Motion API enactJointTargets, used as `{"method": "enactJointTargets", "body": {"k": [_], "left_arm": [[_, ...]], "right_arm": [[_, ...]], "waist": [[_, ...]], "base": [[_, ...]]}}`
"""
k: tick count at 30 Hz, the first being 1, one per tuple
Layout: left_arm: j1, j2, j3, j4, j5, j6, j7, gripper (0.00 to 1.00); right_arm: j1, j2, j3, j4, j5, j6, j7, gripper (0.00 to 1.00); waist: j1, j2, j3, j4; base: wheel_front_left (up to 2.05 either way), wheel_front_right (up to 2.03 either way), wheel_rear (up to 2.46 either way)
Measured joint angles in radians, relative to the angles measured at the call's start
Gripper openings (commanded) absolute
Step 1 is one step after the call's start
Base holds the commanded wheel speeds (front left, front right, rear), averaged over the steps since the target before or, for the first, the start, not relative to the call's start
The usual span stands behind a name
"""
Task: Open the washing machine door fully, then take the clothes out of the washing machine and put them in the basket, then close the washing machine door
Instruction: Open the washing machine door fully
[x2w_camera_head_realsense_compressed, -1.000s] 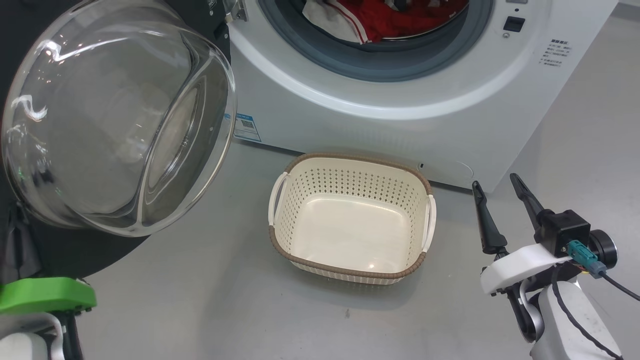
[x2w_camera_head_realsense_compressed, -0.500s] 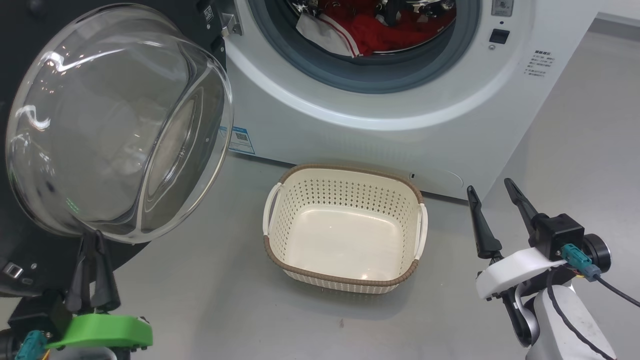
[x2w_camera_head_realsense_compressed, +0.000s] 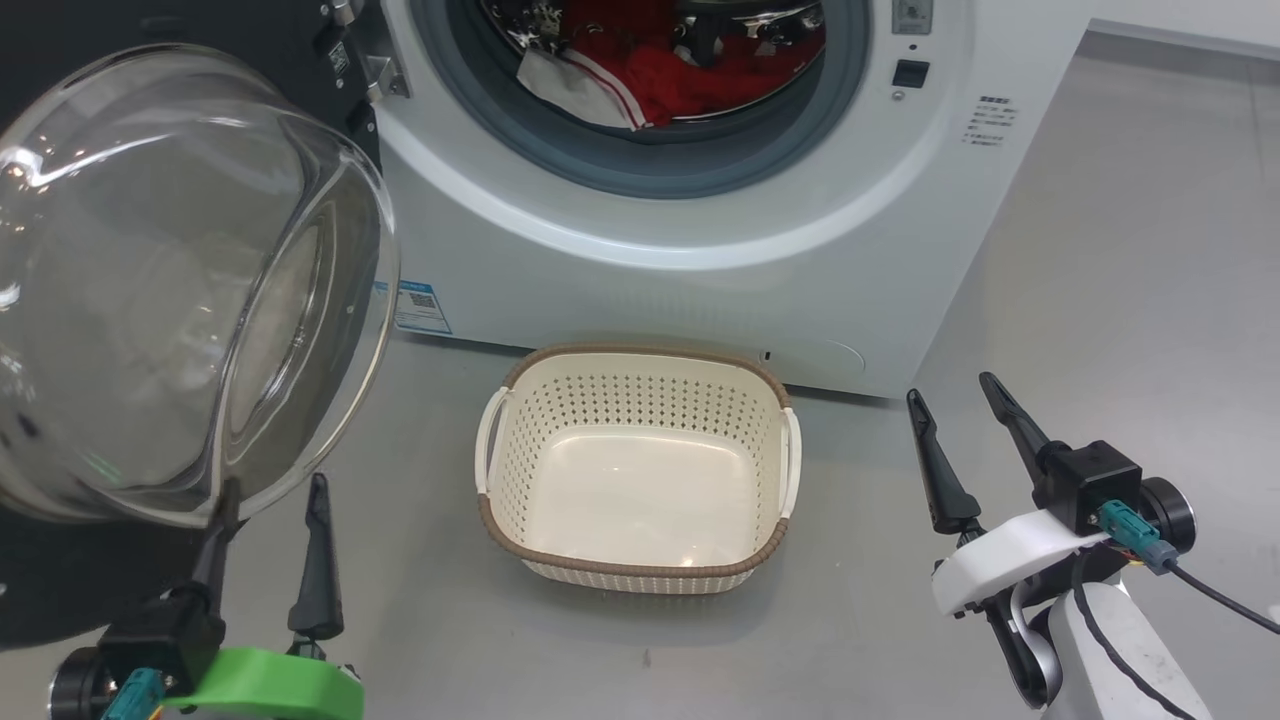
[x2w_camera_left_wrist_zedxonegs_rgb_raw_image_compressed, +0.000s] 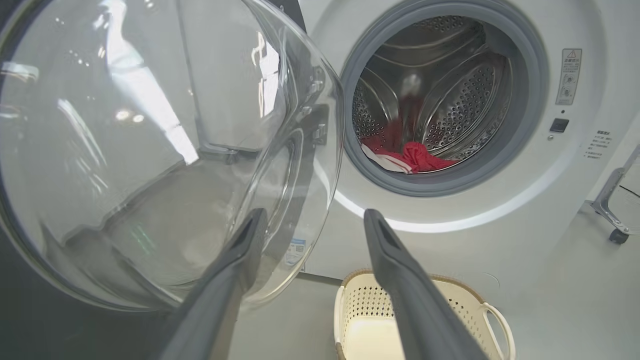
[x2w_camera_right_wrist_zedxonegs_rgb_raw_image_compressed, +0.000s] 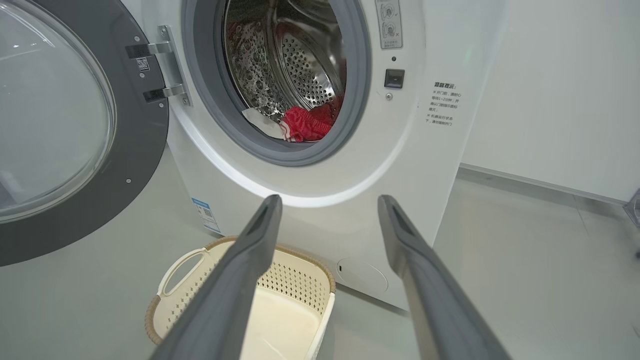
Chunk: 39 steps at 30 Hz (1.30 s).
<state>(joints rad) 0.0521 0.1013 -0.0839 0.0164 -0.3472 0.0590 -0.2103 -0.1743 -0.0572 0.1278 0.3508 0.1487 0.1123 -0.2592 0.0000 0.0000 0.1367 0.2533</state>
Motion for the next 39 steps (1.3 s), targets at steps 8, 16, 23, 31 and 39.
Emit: {"method": "enactJointTargets", "body": {"k": [8,16,23,31,39], "left_arm": [[0.014,0.004,-0.030,-0.003,0.020,-0.012,0.025,1.00],[0.008,0.011,-0.050,0.003,0.033,-0.013,0.049,1.00],[-0.011,0.015,-0.057,0.022,0.045,-0.016,0.068,1.00],[-0.019,0.021,-0.058,0.030,0.063,-0.014,0.078,1.00],[-0.037,0.019,-0.067,0.037,0.066,-0.012,0.086,1.00]], "right_arm": [[0.000,0.002,0.020,-0.011,0.014,0.000,0.000,1.00],[0.000,0.003,0.034,-0.029,0.027,0.000,0.000,1.00],[0.000,0.003,0.047,-0.044,0.037,0.000,0.000,1.00],[0.001,0.004,0.062,-0.059,0.053,0.000,0.000,1.00],[0.023,0.004,0.066,-0.070,0.063,-0.010,0.000,1.00]], "waist": [[0.0000,0.0000,-0.006,-0.070],[0.0000,0.0000,-0.003,-0.145],[0.0000,0.0000,-0.003,-0.209],[0.0000,0.0000,-0.004,-0.259],[0.0000,0.0000,-0.006,-0.282]], "base": [[0.00,0.00,0.00],[0.00,0.00,0.00],[0.00,0.00,0.00],[0.00,0.00,0.00],[0.00,0.00,0.00]]}}
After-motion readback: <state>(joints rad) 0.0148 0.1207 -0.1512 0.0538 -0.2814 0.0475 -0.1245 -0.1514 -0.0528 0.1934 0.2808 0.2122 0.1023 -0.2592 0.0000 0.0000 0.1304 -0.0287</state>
